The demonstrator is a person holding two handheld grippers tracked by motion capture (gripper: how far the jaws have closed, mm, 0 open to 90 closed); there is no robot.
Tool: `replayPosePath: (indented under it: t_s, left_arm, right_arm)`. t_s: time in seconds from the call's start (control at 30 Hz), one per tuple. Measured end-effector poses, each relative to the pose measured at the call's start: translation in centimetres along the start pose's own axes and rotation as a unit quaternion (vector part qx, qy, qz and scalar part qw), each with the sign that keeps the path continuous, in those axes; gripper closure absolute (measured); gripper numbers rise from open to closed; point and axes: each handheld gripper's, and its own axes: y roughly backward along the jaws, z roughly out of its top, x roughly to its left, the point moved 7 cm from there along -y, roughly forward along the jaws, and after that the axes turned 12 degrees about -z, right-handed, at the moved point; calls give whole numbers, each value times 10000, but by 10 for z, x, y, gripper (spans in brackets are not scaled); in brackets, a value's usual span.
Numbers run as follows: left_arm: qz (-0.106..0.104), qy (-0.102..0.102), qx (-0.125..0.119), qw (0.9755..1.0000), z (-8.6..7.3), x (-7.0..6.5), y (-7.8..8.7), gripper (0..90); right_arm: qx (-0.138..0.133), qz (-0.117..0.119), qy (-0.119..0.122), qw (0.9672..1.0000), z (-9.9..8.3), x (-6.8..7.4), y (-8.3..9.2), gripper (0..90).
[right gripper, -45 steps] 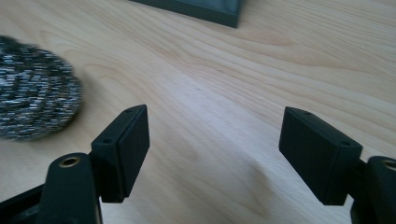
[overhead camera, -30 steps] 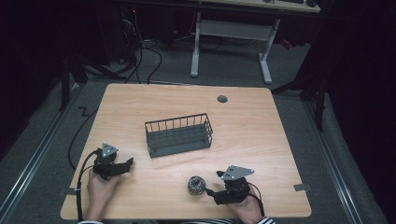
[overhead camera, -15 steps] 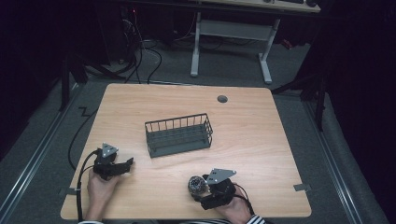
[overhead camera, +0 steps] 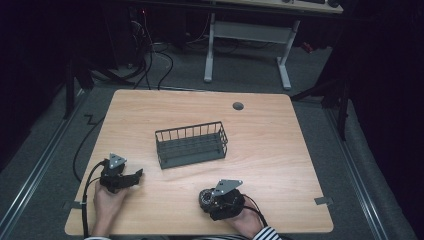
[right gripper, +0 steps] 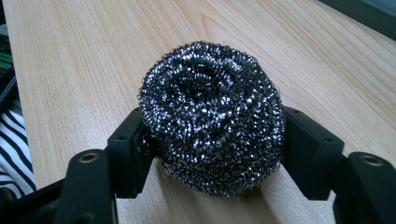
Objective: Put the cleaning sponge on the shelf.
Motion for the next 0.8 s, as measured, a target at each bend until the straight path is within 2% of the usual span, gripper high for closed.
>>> replayPosePath:
  t_s: [0.17,0.47,0.63,0.8]
  left_arm:
    - [3,5,-3,10000,0,0,0,226]
    - [7,5,-4,10000,0,0,0,226]
    - [7,5,-4,10000,0,0,0,227]
    - [7,7,-5,10000,0,0,0,226]
  right_arm:
    - [-22,-39,23,10000,0,-1,1,354]
    - [-147,57,-215,9996,6,-10,11,362]
    - [-290,64,-282,9992,17,-20,21,364]
    - [-438,29,-358,9984,36,-37,34,365]
